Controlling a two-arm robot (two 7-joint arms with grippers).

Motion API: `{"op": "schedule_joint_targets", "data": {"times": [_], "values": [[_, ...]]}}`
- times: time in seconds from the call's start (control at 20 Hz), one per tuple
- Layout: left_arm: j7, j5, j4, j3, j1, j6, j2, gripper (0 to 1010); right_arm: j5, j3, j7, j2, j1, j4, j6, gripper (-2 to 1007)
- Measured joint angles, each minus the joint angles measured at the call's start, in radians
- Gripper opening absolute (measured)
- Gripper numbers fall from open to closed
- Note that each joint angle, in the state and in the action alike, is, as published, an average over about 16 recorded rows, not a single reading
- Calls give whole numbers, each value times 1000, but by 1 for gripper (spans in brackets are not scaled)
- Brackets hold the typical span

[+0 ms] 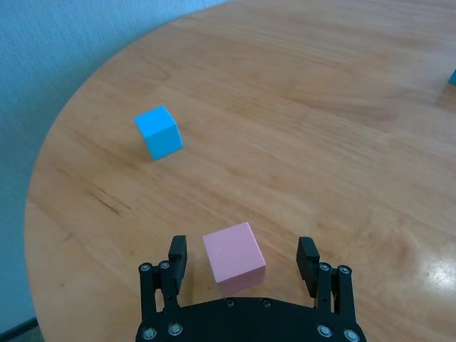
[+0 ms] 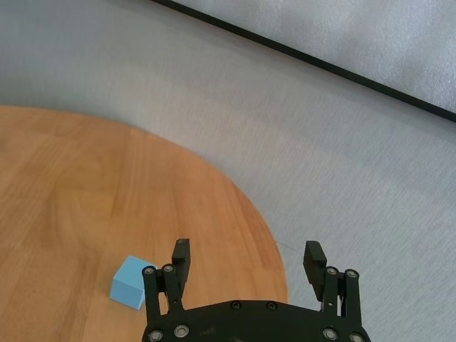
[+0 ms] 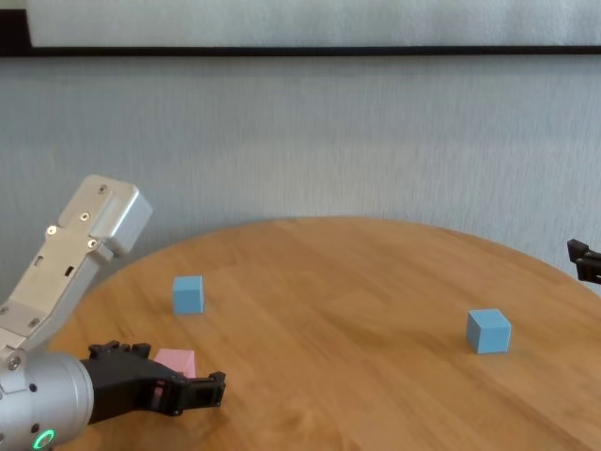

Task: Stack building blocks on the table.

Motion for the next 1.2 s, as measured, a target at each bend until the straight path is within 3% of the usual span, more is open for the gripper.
{"op": "schedule_joint_targets", "data": {"times": [0.5,1.2], "values": [[-7,20,10,-11,-2,-7,-13,904,0,0,0,0,0,0,0,1005],[-19,54,2,-32,9,-7,-26,513,0,0,0,0,0,0,0,1005]]}}
